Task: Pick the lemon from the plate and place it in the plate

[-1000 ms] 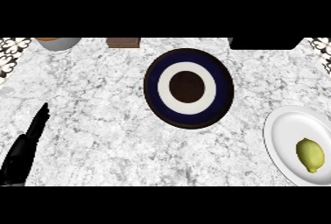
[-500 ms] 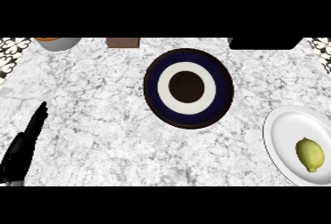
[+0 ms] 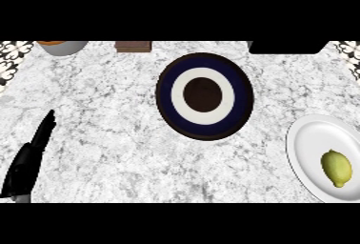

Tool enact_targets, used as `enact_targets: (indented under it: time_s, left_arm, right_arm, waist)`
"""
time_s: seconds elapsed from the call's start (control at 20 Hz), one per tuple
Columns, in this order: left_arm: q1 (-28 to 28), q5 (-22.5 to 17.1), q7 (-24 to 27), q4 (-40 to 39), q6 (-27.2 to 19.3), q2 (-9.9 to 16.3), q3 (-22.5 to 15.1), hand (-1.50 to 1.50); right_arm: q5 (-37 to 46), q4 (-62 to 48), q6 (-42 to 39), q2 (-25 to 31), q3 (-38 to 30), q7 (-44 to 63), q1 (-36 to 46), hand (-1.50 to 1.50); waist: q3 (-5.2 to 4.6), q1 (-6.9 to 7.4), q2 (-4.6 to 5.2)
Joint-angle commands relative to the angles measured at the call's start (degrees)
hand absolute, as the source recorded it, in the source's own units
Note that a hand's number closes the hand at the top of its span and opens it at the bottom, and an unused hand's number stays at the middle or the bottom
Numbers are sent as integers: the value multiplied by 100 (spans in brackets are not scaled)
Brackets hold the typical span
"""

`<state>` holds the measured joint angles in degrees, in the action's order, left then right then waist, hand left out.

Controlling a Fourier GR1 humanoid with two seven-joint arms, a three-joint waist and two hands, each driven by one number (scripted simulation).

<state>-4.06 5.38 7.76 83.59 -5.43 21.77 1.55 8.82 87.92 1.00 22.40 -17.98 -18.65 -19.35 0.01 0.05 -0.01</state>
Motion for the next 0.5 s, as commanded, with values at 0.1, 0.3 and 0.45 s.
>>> enact_targets:
  time_s: [0.1,0.3,0.45]
  left_arm:
    - [147,221,-5,-43,38,-223,119,0]
    - [-36,306,431,-373,211,-306,191,0]
    - [-220,300,114,191,415,-310,420,0]
  right_arm:
    - [510,-403,-118,-35,114,358,584,-150]
    - [653,-931,-47,-215,89,217,955,-150]
    - [758,-1029,-52,-329,-52,-33,888,-150]
  waist:
    - [-1,-2,1]
    - [-1,6,3]
    - [-1,-1,-2]
